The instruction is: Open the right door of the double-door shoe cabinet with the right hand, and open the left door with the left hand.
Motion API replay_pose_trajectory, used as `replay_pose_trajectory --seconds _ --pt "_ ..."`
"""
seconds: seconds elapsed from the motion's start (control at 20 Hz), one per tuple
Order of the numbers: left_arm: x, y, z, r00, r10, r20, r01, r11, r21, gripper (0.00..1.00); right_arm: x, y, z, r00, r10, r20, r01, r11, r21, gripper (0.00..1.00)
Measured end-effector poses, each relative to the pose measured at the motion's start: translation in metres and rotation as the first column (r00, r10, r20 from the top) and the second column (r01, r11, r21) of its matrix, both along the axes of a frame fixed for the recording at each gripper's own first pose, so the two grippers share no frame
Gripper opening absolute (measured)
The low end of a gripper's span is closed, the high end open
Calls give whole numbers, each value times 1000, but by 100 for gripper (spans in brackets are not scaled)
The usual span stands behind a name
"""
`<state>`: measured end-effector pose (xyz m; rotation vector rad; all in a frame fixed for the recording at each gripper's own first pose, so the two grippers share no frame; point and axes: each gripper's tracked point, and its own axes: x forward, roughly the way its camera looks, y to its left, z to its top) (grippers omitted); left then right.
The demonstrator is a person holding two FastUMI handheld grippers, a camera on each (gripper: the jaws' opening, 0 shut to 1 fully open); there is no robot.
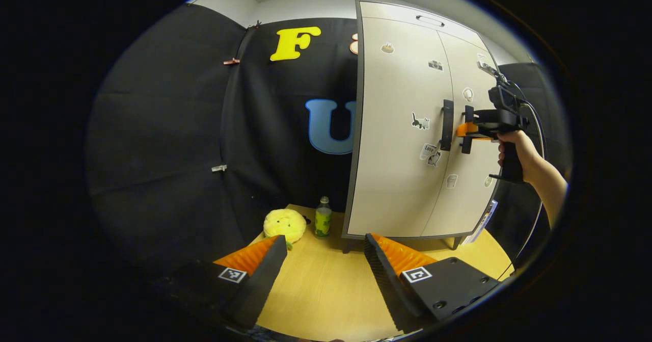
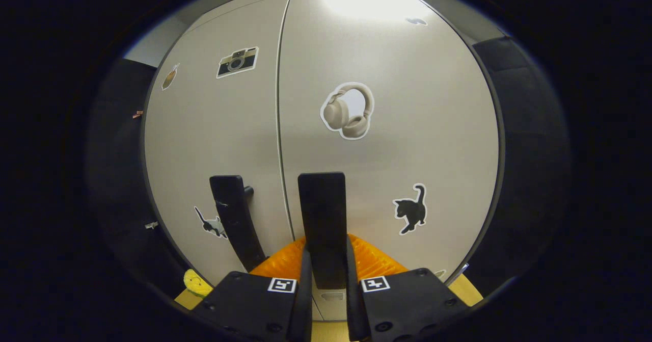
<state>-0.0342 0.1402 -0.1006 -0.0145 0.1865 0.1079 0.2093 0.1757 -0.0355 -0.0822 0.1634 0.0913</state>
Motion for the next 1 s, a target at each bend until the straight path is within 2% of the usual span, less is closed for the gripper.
replay_pose_trajectory --seconds 0.05,0.1,0.15,0.2,0.25,0.3,0.65,0.75,1.0 --pt "-2 -1 1 1000 -2 -2 2 1000 -4 95 -1 0 0 1000 -2 -7 2 1000 7 31" --pt "-5 -2 3 1000 -7 2 7 1000 -5 95 1 0 -1 1000 -6 -12 6 1000 18 25" --pt "-7 -2 6 1000 -11 7 11 1000 -4 95 0 0 -1 1000 -4 -26 5 1000 22 25" --pt "-9 -2 8 1000 -17 12 17 1000 -3 95 0 0 0 1000 -3 -27 4 1000 22 18" --pt "-12 -2 10 1000 -23 17 24 1000 -5 95 0 -1 -2 999 -4 -44 5 1000 28 18" --pt "-15 -3 10 999 -32 18 33 999 -9 95 -1 0 -1 999 -3 -50 5 999 34 13" --pt "-27 -21 -4 995 -98 -28 97 994 -48 95 -26 -6 2 997 14 -70 -9 998 65 13" --pt "-25 -27 -8 995 -83 -49 81 996 -43 95 -43 -13 4 996 43 -73 -39 997 62 13" --pt "-36 -58 13 1000 -6 -4 6 999 -49 95 -77 -28 11 985 156 -78 -150 986 78 13"
